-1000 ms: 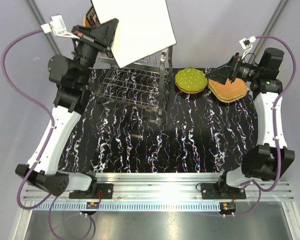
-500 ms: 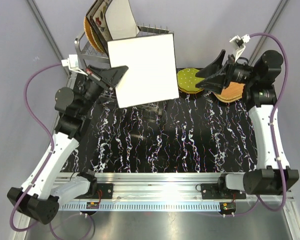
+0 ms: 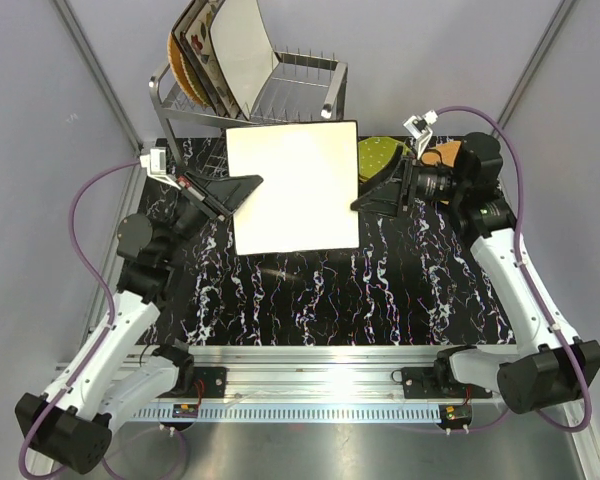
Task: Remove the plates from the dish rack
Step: Pass the plate from the left arm to the right
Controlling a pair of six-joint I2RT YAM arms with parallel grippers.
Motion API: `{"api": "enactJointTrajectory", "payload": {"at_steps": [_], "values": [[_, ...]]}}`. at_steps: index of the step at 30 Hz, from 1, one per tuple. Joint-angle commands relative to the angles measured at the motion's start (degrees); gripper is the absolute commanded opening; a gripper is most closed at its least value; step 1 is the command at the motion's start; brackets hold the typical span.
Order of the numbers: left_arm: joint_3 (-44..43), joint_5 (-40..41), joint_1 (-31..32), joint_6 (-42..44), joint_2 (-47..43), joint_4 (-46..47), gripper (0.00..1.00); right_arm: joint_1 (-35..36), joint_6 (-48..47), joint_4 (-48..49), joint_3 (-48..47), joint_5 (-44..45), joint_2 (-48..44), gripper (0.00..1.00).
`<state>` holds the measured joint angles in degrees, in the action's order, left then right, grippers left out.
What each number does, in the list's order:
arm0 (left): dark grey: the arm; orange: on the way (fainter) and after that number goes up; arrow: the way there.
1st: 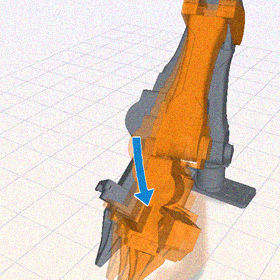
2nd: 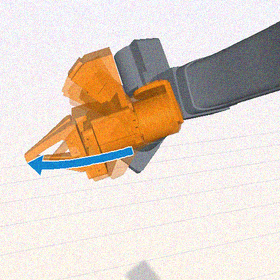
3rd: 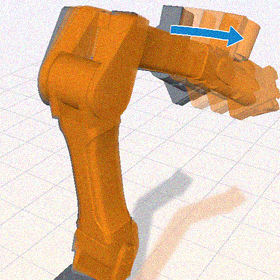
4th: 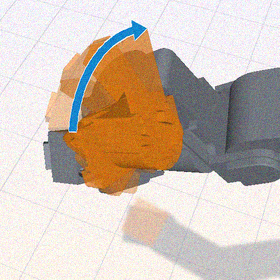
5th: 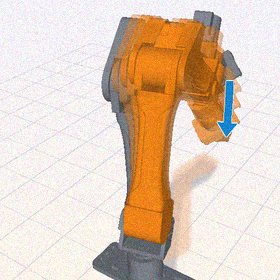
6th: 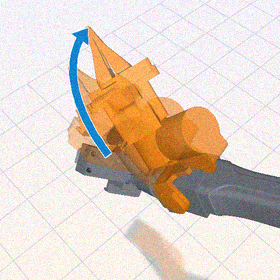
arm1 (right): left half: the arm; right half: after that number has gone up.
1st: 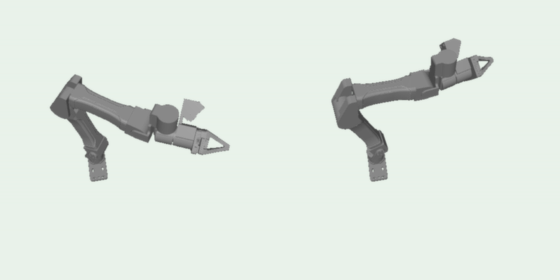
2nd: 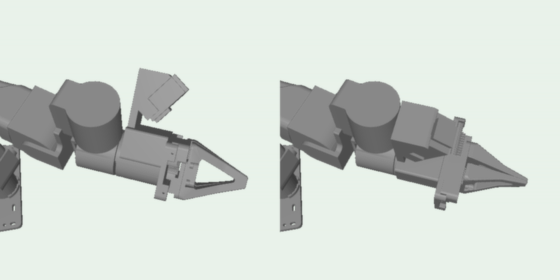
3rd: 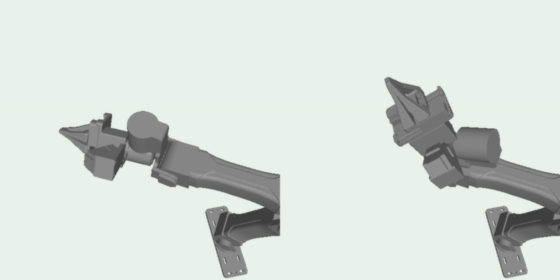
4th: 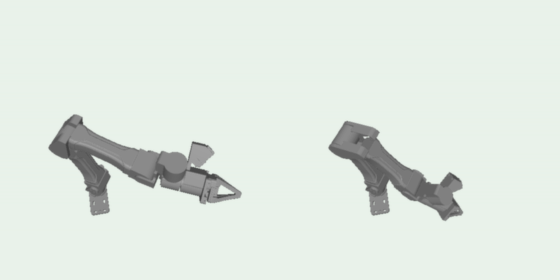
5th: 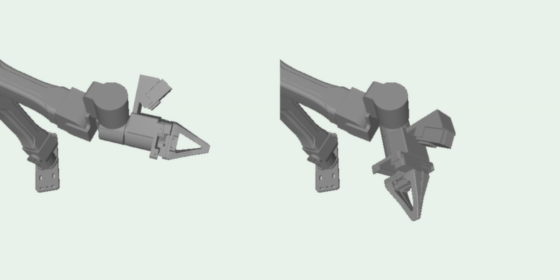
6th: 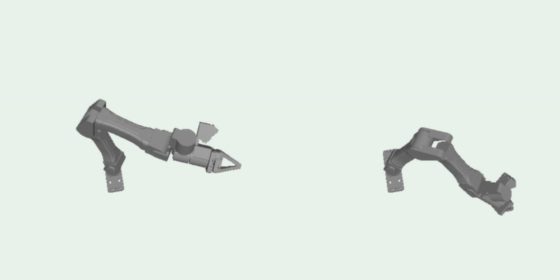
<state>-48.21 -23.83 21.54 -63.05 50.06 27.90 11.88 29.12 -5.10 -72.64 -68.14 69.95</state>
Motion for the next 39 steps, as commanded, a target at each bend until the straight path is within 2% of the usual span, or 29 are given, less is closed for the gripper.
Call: {"api": "enactJointTrajectory", "payload": {"at_steps": [1, 8, 11, 14, 18, 19, 21, 22, 25, 26, 30, 31, 32, 34, 35, 39], "values": [[0.4, 0.2, 0.6, -4.9, -3.9, 15.9, 0.00, 2.4, 5.3, 7.5, 0.9, 3.7, -1.1, 0.99], [4.8, 1.7, 1.6, -4.8, -5.8, 16.7, 0.00, 6.0, 12.2, 16.2, 4.3, 7.7, -0.1, 0.95], [6.4, 2.7, 1.9, -4.9, -6.4, 17.0, 0.00, 7.9, 14.3, 18.5, 5.5, 8.5, 0.8, 0.90], [7.6, 3.7, 2.5, -4.8, -6.6, 17.5, 0.00, 9.7, 16.9, 22.2, 7.0, 8.5, 1.4, 0.81], [10.2, 6.2, 3.5, -4.7, -6.7, 19.1, 0.00, 11.1, 18.9, 24.7, 8.1, 8.4, 2.3, 0.58], [10.6, 6.5, 3.6, -4.7, -7.1, 19.4, 0.00, 11.1, 19.5, 25.1, 8.2, 8.3, 2.4, 0.47], [11.6, 7.3, 3.6, -4.6, -7.3, 20.0, 0.00, 11.1, 19.9, 25.6, 8.7, 8.2, 2.5, 0.37], [11.7, 7.5, 3.6, -4.5, -7.2, 20.3, 0.00, 11.1, 20.3, 26.4, 8.8, 7.8, 2.5, 0.28], [12.5, 7.8, 3.6, -4.5, -7.0, 20.7, 0.00, 11.1, 20.7, 26.9, 9.1, 6.6, 2.3, 0.11], [12.7, 7.9, 3.6, -4.7, -6.8, 20.8, 0.00, 11.1, 20.7, 27.0, 9.0, 6.4, 2.2, 0.01], [14.8, 10.0, 3.6, -5.3, -6.6, 21.2, 0.00, 9.7, 21.3, 27.0, 8.8, 5.8, 2.2, 0.00], [15.2, 10.4, 3.6, -5.6, -6.6, 21.3, 0.05, 8.3, 22.5, 27.1, 9.0, 5.9, 2.2, 0.00], [15.9, 10.8, 3.6, -5.8, -6.6, 21.3, 0.21, 7.5, 23.0, 27.5, 9.2, 6.0, 2.1, 0.00], [16.5, 11.3, 3.6, -5.9, -6.6, 21.7, 0.36, 4.2, 24.1, 27.5, 9.9, 5.6, 1.9, 0.00], [17.0, 11.7, 3.6, -5.9, -6.6, 21.5, 0.51, 3.2, 24.1, 27.2, 10.3, 5.3, 1.7, 0.00], [18.0, 12.8, 3.5, -5.1, -7.5, 20.0, 0.69, -2.6, 19.2, 18.7, 10.4, 1.3, 0.5, 0.00]]}}
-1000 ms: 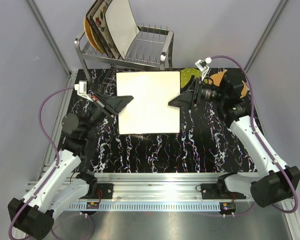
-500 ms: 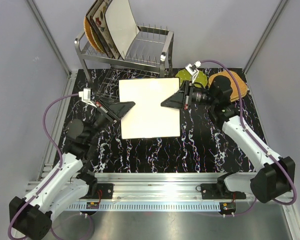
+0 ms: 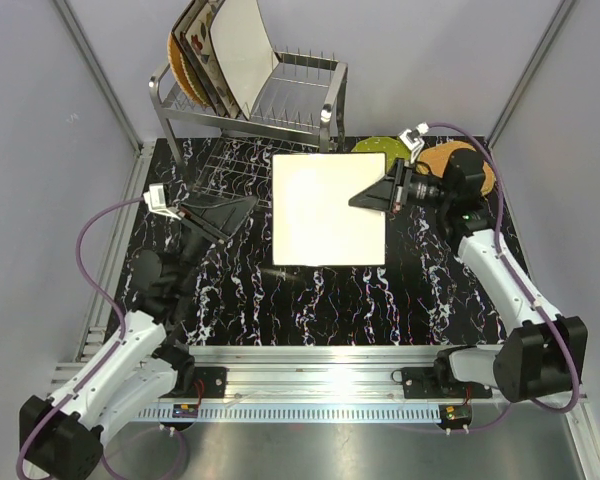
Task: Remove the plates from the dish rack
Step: Pass the plate from the left arm to the right, then place the plate on the table
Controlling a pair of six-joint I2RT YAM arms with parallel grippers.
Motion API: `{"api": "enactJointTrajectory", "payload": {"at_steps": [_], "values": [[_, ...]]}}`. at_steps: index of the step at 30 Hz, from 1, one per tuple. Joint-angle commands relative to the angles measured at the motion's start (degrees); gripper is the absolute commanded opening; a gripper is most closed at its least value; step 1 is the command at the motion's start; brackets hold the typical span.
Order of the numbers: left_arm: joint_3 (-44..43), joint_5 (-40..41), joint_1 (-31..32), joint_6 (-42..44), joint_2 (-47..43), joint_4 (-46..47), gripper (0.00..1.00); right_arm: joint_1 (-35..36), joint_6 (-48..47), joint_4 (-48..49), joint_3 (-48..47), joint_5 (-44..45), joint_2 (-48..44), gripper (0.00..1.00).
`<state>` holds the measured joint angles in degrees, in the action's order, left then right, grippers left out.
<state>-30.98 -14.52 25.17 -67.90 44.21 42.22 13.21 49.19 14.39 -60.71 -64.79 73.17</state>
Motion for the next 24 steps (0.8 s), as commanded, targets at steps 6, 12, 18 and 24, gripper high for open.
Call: {"api": "enactJointTrajectory", "payload": {"at_steps": [6, 12, 18, 24], "values": [[-1.3, 3.7, -1.7, 7.7, -5.3, -7.0, 0.82, -10.8, -16.4, -24.4, 0.2, -3.1, -7.0, 0.00], [-9.7, 6.9, -3.0, 25.4, -9.6, -31.7, 0.92, -16.5, -27.6, -39.2, 2.3, -0.2, -9.6, 0.00], [-15.4, 12.5, -3.2, 37.0, -12.6, -46.0, 0.99, -19.3, -37.8, -49.6, 0.2, 5.0, -7.5, 0.00], [-14.7, 16.9, -3.2, 40.0, -16.3, -49.7, 0.99, -20.6, -43.6, -53.1, -1.5, 9.9, -3.6, 0.00]]}}
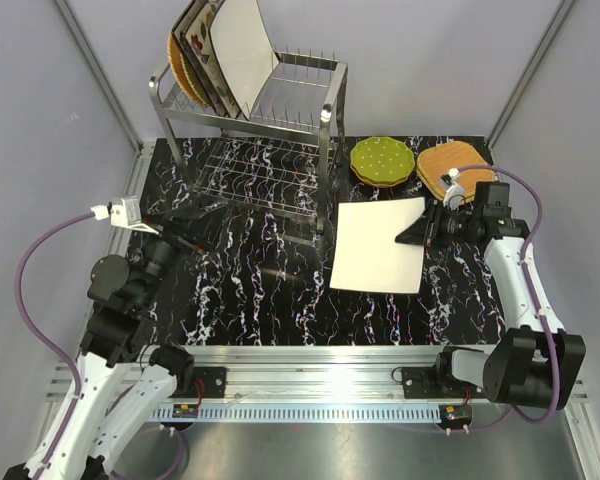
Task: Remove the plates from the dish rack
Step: Place the plate on the table
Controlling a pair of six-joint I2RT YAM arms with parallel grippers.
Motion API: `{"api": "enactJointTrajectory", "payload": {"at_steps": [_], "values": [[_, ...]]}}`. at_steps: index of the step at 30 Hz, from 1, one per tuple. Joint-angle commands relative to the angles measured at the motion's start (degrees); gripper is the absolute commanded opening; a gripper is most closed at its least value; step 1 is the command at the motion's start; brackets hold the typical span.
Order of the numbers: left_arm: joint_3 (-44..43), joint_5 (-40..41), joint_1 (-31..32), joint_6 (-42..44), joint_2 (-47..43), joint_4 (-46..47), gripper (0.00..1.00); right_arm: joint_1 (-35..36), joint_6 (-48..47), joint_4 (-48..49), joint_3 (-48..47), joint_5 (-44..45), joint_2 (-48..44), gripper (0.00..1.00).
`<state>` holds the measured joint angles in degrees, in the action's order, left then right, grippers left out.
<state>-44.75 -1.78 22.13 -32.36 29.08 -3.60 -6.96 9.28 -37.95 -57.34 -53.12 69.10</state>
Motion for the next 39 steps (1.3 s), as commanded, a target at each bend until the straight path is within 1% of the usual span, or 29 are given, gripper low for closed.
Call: {"api": "enactJointTrajectory", "payload": {"at_steps": [1, 6, 13, 19, 22, 26, 31, 39], "values": [[-0.4, 4.4, -0.2, 4.6, -2.0, -4.5, 0.99, -0.4, -4.2, -0.8, -5.1, -1.2, 1.7, 0.00], [1.1, 5.6, -0.2, 4.7, -3.8, -5.8, 0.99, -0.7, -6.6, 0.6, -6.6, 0.3, 8.1, 0.00], [3.0, 6.6, -0.2, 4.5, -5.1, -6.9, 0.99, -0.7, -5.1, 5.6, -12.2, 0.6, 20.8, 0.00], [4.0, 7.8, -0.2, 4.4, -6.0, -7.0, 0.99, -0.6, -3.6, 8.0, -17.4, 0.0, 29.3, 0.00], [4.3, 8.3, -0.2, 4.3, -5.7, -6.6, 0.99, -0.5, -1.3, 10.0, -18.8, -0.8, 32.1, 0.01], [4.4, 8.5, -0.2, 4.2, -5.0, -6.1, 0.99, 0.1, -0.9, 11.0, -20.6, -1.0, 34.9, 0.02], [4.1, 8.5, -0.2, 4.3, -4.0, -5.5, 0.99, 1.3, -1.2, 10.8, -23.2, -1.4, 38.4, 0.04], [3.7, 8.6, -0.2, 4.4, -3.5, -5.5, 0.99, 2.7, -1.4, 10.3, -25.7, -1.3, 41.5, 0.06]]}}
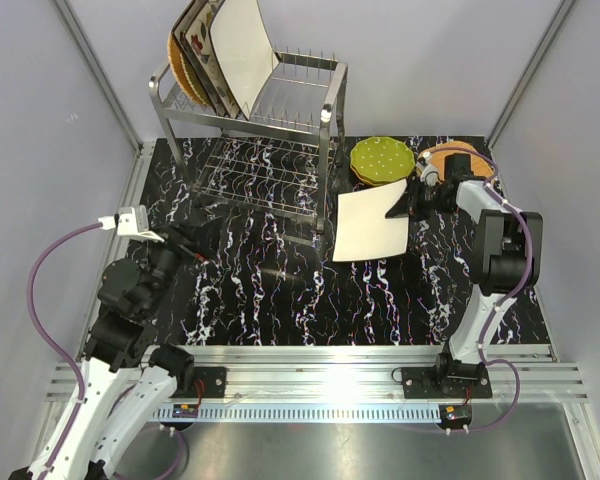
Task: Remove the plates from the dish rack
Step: Place the plate on the table
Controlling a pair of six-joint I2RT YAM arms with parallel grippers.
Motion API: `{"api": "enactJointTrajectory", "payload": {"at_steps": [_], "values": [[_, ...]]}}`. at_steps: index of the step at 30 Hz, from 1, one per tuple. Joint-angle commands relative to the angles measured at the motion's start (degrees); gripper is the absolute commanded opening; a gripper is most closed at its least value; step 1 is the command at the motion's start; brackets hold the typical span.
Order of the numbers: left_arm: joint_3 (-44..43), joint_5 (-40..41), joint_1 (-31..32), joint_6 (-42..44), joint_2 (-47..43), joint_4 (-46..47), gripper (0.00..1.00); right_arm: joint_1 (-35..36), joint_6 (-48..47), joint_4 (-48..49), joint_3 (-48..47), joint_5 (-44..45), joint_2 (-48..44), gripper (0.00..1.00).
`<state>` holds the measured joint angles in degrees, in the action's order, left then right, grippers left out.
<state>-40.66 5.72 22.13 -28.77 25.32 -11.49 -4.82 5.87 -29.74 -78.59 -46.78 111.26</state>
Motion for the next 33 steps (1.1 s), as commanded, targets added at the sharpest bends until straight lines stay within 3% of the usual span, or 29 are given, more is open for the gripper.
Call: {"api": "enactJointTrajectory", "payload": {"at_steps": [1, 19, 22, 27, 33], "values": [[-0.3, 1.1, -0.2, 0.8, 0.3, 2.3, 0.99, 0.8, 2.0, 2.1, -4.8, -7.6, -0.5, 0.06], [-0.2, 1.4, -0.2, 0.4, -0.2, 2.0, 0.99, 1.8, -1.6, -3.8, -8.7, -5.8, 4.3, 0.17], [-0.4, 1.5, -0.2, 0.4, -0.1, 1.9, 0.99, 1.8, -2.3, -5.0, -9.3, -4.7, 5.2, 0.26], [-0.6, 1.7, -0.2, 0.5, -0.1, 1.8, 0.99, 1.8, -3.4, -6.6, -10.4, -3.2, 5.9, 0.48], [-0.6, 1.7, -0.2, 0.5, -0.2, 1.9, 0.99, 1.8, -5.3, -8.6, -11.4, -0.1, 6.5, 0.63]]}}
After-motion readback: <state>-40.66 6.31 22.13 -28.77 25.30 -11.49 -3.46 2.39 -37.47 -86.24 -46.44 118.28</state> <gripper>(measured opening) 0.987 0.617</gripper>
